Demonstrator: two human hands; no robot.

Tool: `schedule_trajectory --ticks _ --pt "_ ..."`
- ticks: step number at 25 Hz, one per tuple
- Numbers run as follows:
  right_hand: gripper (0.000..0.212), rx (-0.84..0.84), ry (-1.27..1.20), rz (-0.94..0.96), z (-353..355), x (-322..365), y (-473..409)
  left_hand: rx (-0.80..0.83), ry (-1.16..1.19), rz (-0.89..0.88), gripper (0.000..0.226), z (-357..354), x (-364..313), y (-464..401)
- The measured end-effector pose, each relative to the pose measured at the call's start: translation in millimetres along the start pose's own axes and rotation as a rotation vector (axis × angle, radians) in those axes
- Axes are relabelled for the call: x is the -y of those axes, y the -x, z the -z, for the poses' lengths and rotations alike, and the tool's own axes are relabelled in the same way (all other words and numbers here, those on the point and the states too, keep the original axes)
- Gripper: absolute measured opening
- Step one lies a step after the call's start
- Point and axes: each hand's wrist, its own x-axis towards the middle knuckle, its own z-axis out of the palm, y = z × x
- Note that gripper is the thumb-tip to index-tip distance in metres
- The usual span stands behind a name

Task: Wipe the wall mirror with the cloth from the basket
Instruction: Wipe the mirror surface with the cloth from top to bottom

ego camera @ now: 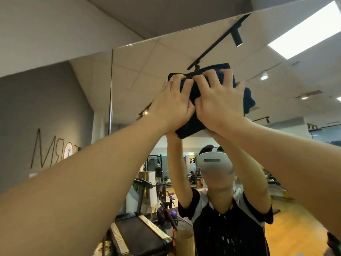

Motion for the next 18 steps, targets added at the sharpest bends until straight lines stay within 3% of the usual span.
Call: schedule_trajectory --ticks 11,18 --pt "0.044 0.017 -0.060 0.071 16.0 67.6 133.7 0.036 0.263 0.034 0.061 -30.8 -8.4 168.2" --pt "0.053 0.097 -0.071 0.058 14.6 105.7 195.1 0.044 0.266 -0.078 0.059 -41.8 4.6 232.7"
